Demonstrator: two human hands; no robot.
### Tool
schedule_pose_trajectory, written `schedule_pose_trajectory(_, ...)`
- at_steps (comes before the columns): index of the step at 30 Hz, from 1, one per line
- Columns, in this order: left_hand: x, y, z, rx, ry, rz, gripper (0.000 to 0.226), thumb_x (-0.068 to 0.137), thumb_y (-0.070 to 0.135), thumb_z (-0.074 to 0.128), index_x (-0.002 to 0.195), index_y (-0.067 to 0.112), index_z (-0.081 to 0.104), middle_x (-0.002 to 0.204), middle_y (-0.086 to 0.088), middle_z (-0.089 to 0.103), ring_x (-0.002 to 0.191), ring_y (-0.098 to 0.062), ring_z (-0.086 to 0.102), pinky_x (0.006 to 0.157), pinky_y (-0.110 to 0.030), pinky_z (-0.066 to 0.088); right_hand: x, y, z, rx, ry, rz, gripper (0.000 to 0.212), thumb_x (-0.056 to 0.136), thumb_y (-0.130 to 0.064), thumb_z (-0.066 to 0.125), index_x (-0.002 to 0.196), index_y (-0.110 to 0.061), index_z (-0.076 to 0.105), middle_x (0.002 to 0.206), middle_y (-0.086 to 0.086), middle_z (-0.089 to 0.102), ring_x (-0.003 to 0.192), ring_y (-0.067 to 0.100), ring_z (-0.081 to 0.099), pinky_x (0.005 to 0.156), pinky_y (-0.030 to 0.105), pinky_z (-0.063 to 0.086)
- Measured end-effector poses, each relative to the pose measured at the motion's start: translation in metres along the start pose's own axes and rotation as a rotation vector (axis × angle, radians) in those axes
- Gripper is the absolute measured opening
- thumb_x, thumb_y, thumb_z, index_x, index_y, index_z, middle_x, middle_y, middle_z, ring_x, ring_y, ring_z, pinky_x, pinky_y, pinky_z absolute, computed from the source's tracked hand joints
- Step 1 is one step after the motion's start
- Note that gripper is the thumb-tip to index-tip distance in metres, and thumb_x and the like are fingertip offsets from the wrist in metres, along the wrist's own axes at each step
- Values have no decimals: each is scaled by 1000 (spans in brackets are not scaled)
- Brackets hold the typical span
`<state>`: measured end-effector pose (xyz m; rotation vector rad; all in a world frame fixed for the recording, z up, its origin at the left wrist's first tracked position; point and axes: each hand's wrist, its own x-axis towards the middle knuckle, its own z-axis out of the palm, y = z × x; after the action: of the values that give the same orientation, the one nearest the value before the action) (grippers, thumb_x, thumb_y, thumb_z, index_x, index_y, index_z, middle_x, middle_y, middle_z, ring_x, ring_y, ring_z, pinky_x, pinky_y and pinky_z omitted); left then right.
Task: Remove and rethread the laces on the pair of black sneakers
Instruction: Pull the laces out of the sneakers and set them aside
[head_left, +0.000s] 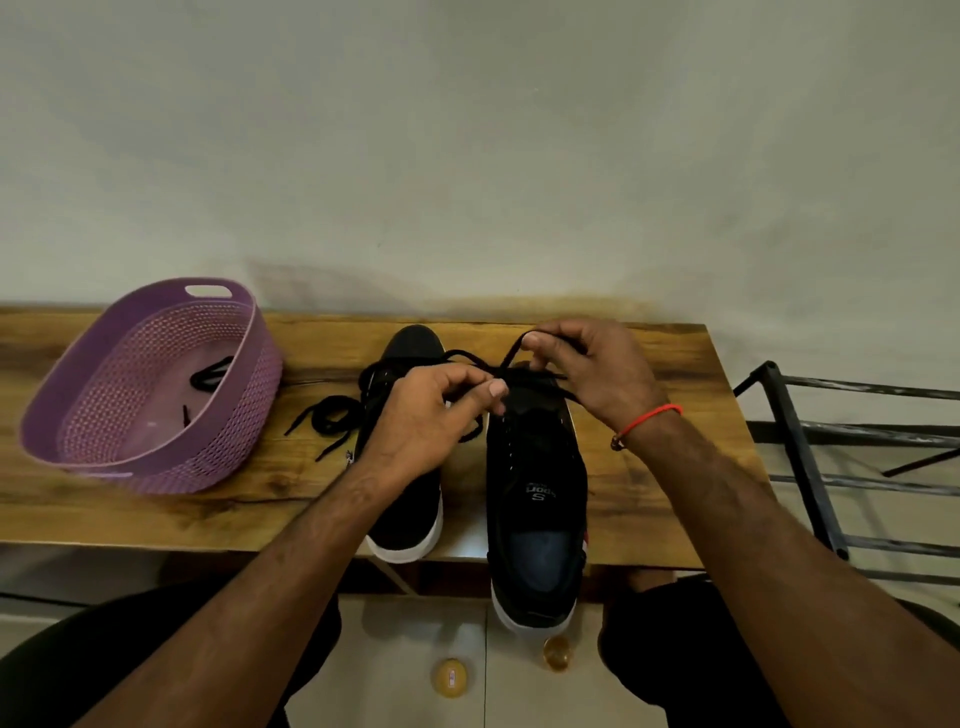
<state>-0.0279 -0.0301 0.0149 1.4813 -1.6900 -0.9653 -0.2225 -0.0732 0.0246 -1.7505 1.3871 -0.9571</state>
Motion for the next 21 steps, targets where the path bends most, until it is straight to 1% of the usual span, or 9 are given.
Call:
schedule_pose_trajectory(3,-3,9,-1,-98,-138,13,16,97,32,65,100,23,77,88,9,78,97,-1,70,98,-30,51,-1,-2,1,118,117,61,12,92,-30,69,102,-25,73,87,-7,72,82,-2,66,76,14,52)
schedule_pose_trajectory(6,-5,17,3,-331,-45,-8,18,95,28,67,102,16,79,97,5,78,104,-5,69,97,-24,49,-5,-1,16,326,40,230,70,80,-53,76,140,-35,45,122,-2,62,108,13,64,90,33,57)
schedule_pose_trajectory(8,-5,21,4,-500,67,-78,20,92,29,70,98,14,81,106,3,76,109,-5,67,96,-22,47,-9,-2,29,466,-65,322,107,60,-76,76,148,-44,24,129,4,62,115,18,64,101,43,52)
schedule_pose_trajectory(10,-3,21,4,-576,192,-125,16,88,35,73,87,22,82,109,1,71,111,-9,65,96,-26,47,-13,-2,39,556,-137,332,116,57,-80,73,151,-42,17,134,7,61,121,18,61,107,46,47)
schedule_pose_trajectory(12,1,16,2,-546,337,-161,10,82,44,76,79,36,81,113,-1,63,111,-12,61,99,-31,50,-15,-7,42,462,-148,279,106,63,-81,68,149,-43,18,150,2,43,131,17,51,111,45,41)
schedule_pose_trajectory(14,4,10,-1,-536,364,-153,14,80,49,76,83,36,82,122,-4,57,118,-13,59,104,-39,50,-16,-7,40,170,-134,150,83,73,-76,62,141,-37,34,150,-4,34,136,13,39,113,39,36)
schedule_pose_trajectory(16,6,6,-1,-571,316,-128,24,79,50,77,90,30,83,130,0,54,125,-11,55,105,-41,51,-15,-4,40,46,-184,-12,37,85,-63,61,112,-39,56,137,-6,47,132,11,42,112,39,37)
schedule_pose_trajectory(18,5,5,1,-542,284,-96,29,78,53,75,94,29,82,136,7,51,130,-8,52,103,-37,53,-15,-6,42,119,-239,-99,6,95,-41,62,92,-36,63,124,-6,59,123,8,51,106,35,42)
schedule_pose_trajectory(21,4,3,1,-362,345,-25,41,79,70,69,108,40,72,140,10,51,129,-11,53,104,-42,51,-15,-14,36,286,-258,-137,18,102,-16,53,89,-19,66,90,-10,69,90,4,63,85,21,47)
